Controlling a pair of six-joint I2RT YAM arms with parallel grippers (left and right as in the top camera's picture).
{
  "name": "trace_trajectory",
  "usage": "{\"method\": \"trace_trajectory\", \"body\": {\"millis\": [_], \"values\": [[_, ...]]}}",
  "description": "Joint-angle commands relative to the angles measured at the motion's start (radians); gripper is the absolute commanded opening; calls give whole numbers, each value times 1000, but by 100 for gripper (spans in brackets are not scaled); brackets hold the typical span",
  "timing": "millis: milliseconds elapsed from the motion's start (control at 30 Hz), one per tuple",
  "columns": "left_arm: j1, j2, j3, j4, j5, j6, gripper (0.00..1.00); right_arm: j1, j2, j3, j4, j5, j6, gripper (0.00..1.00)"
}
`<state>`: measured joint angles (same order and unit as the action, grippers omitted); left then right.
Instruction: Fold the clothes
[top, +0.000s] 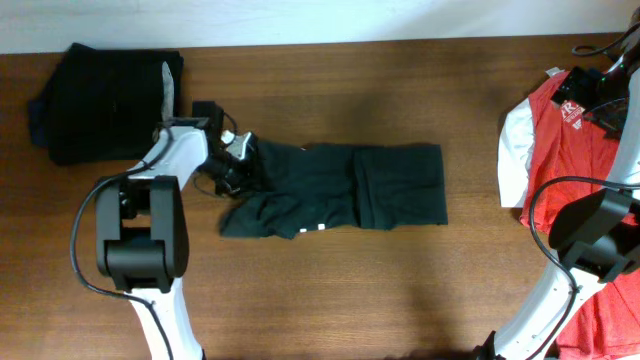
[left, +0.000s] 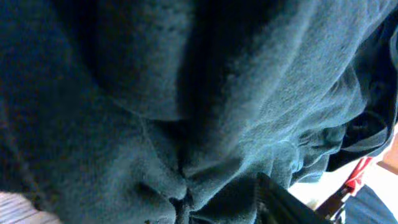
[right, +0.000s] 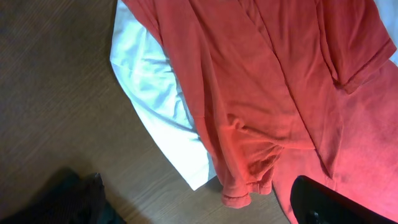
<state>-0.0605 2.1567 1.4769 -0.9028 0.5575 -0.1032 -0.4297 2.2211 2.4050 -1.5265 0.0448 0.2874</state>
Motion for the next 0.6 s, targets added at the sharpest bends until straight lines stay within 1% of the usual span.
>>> {"method": "trace_trajectory", "body": {"millis": [0,33,67,133,200,267,333,367,400,433,500,567], "values": [[-35,49,-23,9,-241,-166,0,-3,-8,3,-3,13,5,99],[-24,49,-11,-6,-298,-203,0,-3,-8,4,-3,13,6,99],[-7,48,22,-44,-334,-205,0,-3,-8,4,-3,13,5,99],[24,48,129,-171,-486,-265,1,-3,-8,3,-3,13,6,99],[57,48,340,-381,-652,-312,1,-3,-8,4,-3,13,5,99],[63,48,560,-572,-737,-312,1,-3,-8,4,-3,13,6,99],[44,48,782,-743,-743,-311,0,-3,-8,4,-3,13,5,99],[28,48,864,-786,-740,-304,0,-3,-8,4,-3,13,5,99],[5,38,917,-785,-708,-266,0,-3,-8,4,-3,13,5,99],[-43,25,964,-785,-695,-266,0,-3,-8,4,-3,13,5,99],[-123,23,973,-785,-653,-266,0,-3,-8,4,-3,13,5,99],[-224,23,973,-785,-651,-267,0,-3,-8,4,-3,13,5,99]]}}
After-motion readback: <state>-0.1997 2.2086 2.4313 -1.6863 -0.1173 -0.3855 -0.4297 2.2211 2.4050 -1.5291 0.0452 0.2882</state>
